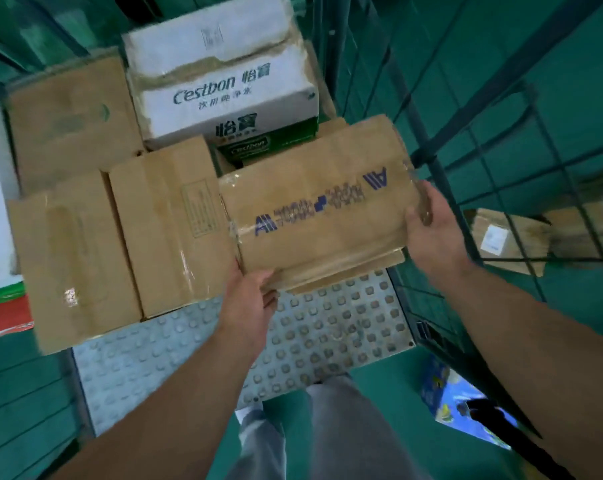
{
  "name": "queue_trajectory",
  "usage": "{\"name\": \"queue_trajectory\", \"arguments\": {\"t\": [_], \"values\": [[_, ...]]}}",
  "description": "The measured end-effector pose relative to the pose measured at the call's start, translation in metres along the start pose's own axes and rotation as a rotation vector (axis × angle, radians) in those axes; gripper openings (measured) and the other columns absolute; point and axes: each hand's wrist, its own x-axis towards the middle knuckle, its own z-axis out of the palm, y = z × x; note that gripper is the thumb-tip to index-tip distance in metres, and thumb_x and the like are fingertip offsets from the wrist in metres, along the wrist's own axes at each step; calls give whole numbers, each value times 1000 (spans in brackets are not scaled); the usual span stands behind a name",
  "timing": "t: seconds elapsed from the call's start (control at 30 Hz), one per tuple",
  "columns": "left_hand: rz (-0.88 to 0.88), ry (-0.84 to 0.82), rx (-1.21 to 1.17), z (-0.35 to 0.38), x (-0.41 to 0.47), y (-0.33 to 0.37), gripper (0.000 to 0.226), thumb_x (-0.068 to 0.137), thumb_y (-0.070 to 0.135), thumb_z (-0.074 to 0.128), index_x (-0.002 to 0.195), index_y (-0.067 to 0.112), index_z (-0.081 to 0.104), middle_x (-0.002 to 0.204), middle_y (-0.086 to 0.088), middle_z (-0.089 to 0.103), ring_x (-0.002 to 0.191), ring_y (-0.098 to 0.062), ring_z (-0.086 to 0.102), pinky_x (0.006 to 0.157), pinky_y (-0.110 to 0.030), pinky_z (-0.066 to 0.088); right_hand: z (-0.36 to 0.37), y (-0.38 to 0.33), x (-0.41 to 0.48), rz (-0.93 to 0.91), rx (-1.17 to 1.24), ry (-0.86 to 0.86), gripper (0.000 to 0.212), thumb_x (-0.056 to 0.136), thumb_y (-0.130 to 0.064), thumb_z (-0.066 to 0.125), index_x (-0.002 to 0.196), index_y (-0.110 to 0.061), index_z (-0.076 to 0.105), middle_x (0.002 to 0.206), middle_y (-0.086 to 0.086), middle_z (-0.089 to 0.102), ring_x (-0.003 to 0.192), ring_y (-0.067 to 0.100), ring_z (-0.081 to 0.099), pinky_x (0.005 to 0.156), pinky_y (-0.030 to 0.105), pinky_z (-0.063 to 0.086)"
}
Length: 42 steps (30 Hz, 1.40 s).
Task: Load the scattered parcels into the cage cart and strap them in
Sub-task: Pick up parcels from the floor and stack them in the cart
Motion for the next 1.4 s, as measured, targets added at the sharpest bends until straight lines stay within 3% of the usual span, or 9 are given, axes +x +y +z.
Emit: {"name": "queue_trajectory", "arguments": {"t": [0.13,0.27,0.4,0.63,0.9,1.03,1.13,1.2,1.4], "values": [[-51,53,-145,30,15,24,37,87,13,63,123,19,64,106,-1,71,85,-19,63,74,-32,50,4,-21,43,-46,-35,-13,51,107,-26,47,157,-26,34,135,-14,48,122,2,45,108,19,33],[-171,256,-370,53,18,44,13,89,17,64,102,16,63,102,-1,63,86,-16,58,80,-29,47,16,-16,55,-42,-57,-31,52,108,-29,46,157,-33,31,145,-13,49,131,8,48,116,29,35],[-255,249,-479,69,16,62,6,92,21,63,93,17,58,96,-6,63,81,-24,61,62,-34,50,26,-13,62,-8,-51,30,55,108,-30,46,159,-31,27,155,-5,44,140,15,43,113,26,28],[-9,142,-444,59,38,73,19,91,12,64,109,20,64,115,-1,70,116,-17,63,112,-33,45,42,-16,51,-101,-62,81,58,106,-41,47,160,-32,26,158,-5,36,141,10,39,114,29,31],[-24,-54,-208,43,69,79,36,92,17,67,126,17,56,136,-11,58,127,-27,56,118,-42,39,63,-44,106,-113,-77,18,54,106,-29,49,157,-33,32,153,-10,46,138,10,44,118,32,35],[-41,-119,62,28,65,85,25,95,29,66,117,23,56,135,-14,58,123,-36,59,109,-49,48,53,-56,113,-63,-305,-38,54,105,-34,50,155,-38,32,155,-3,43,137,24,47,111,34,36],[46,-124,393,11,35,75,23,100,28,60,120,16,64,107,-3,72,100,-22,71,88,-38,59,48,-56,72,-117,-541,13,62,98,-35,54,155,-32,31,162,7,23,141,32,36,109,43,39],[81,-171,643,-10,4,55,15,100,26,62,106,15,69,92,0,72,86,-15,70,79,-32,58,53,-50,20,-280,-591,31,53,95,-28,56,145,-19,44,150,12,38,130,27,43,108,38,41],[135,-532,1471,-130,-74,-27,8,92,24,67,86,23,71,85,9,70,79,-9,66,68,-24,50,57,-2,-217,-349,-606,-911,23,98,-39,60,120,-31,64,101,-9,67,92,12,65,70,26,45]]}}
